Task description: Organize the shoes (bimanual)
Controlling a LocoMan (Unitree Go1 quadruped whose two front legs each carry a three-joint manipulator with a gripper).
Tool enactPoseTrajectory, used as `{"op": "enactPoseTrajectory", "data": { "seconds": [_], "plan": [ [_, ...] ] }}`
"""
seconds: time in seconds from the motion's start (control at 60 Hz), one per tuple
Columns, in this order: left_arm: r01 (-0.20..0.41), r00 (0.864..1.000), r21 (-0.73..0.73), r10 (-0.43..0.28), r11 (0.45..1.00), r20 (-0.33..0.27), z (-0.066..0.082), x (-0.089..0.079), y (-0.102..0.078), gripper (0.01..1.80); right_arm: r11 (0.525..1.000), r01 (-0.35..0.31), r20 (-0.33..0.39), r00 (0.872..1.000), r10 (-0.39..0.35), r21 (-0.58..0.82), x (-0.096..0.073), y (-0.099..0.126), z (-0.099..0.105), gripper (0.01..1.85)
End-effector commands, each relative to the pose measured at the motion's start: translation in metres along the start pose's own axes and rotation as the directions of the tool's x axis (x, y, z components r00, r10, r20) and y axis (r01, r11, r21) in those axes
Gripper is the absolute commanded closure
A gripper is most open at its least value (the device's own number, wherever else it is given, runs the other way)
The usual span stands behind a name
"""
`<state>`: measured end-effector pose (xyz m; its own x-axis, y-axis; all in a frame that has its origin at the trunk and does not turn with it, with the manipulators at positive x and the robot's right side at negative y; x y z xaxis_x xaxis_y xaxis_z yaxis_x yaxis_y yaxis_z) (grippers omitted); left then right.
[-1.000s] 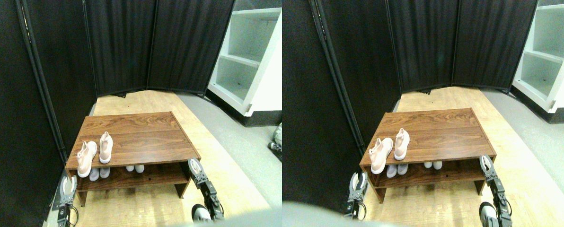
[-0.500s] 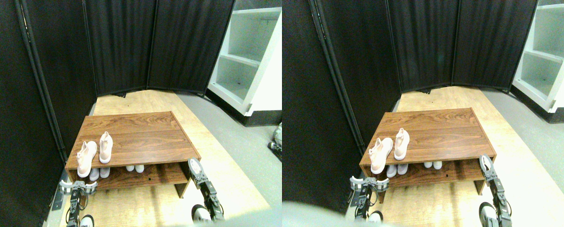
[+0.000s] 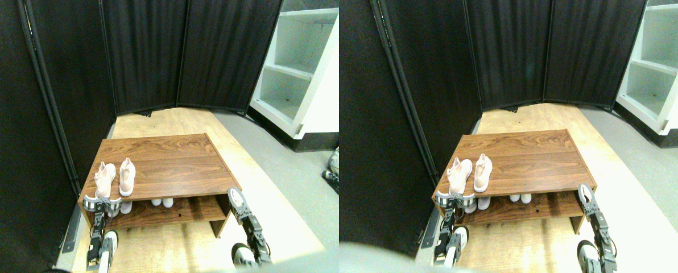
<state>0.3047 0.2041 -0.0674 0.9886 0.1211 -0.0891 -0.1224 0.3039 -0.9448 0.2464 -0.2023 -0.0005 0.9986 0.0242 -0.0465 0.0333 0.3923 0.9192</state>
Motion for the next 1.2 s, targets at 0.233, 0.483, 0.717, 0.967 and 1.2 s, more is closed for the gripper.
{"op": "enactPoseTrajectory", "data": {
  "seconds": [0.233,0.483,0.717,0.967,1.2],
  "plan": [
    [0.012,1.000,-0.015,-0.013,1.000,-0.025,-0.003,0.016,-0.007,0.29,1.000,-0.009,0.023,1.000,0.009,0.024,-0.002,-0.001,0.008,1.85],
    [0.044,0.999,0.017,-0.044,0.999,-0.017,-0.002,-0.039,-0.011,0.59,0.999,-0.015,0.025,1.000,0.014,0.051,-0.004,-0.003,0.009,1.85],
    [0.089,0.996,0.035,-0.089,0.995,0.023,0.025,-0.078,-0.025,1.04,0.999,-0.030,0.026,0.999,0.029,0.013,-0.002,-0.004,0.007,1.85],
    [0.162,0.974,0.297,-0.201,0.941,0.107,0.086,-0.076,-0.036,1.80,0.999,-0.047,0.023,0.999,0.046,0.011,-0.003,-0.003,0.006,1.85],
    [0.147,0.966,0.457,-0.226,0.877,0.123,0.124,-0.043,-0.038,1.80,0.999,-0.034,0.019,0.999,0.033,0.030,-0.006,-0.005,0.010,1.85]
  ]
}}
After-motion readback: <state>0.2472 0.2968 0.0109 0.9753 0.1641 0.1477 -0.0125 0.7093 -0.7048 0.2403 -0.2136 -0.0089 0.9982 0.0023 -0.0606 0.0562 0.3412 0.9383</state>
